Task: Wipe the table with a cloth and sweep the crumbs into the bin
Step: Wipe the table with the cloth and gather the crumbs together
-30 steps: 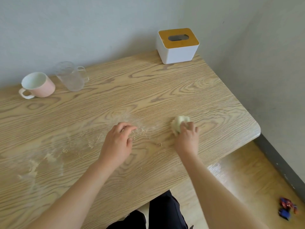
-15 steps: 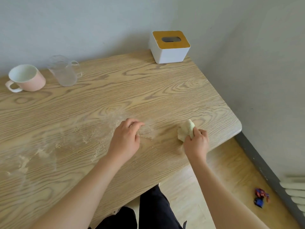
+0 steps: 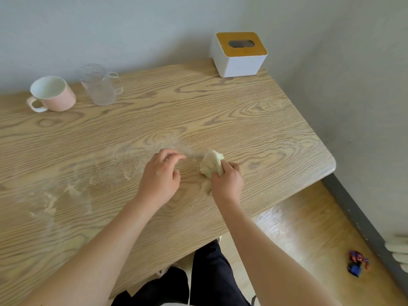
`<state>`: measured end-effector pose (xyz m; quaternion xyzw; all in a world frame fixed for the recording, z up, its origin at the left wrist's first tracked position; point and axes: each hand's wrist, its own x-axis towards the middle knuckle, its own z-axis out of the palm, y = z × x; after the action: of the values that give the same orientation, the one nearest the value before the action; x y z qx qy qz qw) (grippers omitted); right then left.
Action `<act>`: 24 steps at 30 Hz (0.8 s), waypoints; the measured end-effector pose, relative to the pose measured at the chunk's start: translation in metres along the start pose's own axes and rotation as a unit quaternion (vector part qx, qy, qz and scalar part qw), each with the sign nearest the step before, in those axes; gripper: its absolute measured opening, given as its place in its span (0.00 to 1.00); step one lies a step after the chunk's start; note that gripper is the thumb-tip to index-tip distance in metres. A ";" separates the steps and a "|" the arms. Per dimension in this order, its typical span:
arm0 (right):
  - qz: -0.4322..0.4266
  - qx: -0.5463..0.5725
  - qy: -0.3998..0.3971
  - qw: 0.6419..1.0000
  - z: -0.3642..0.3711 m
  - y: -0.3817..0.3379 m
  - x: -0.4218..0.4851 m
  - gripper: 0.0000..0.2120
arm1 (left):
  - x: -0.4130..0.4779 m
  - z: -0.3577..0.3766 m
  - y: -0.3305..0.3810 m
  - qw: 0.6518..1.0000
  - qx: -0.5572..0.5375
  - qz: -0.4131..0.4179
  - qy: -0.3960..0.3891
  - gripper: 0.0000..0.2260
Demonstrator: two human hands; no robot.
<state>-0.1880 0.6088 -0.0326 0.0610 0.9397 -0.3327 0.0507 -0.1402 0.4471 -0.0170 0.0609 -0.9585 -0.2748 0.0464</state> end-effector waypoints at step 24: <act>0.052 0.016 -0.026 0.998 -0.033 0.037 -0.017 0.29 | -0.013 0.002 0.010 1.000 -0.007 0.020 0.002 0.17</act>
<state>-0.1680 0.6568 -0.0273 0.1020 0.9282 -0.3460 0.0912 -0.1281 0.4579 -0.0141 0.0415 -0.9576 -0.2800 0.0538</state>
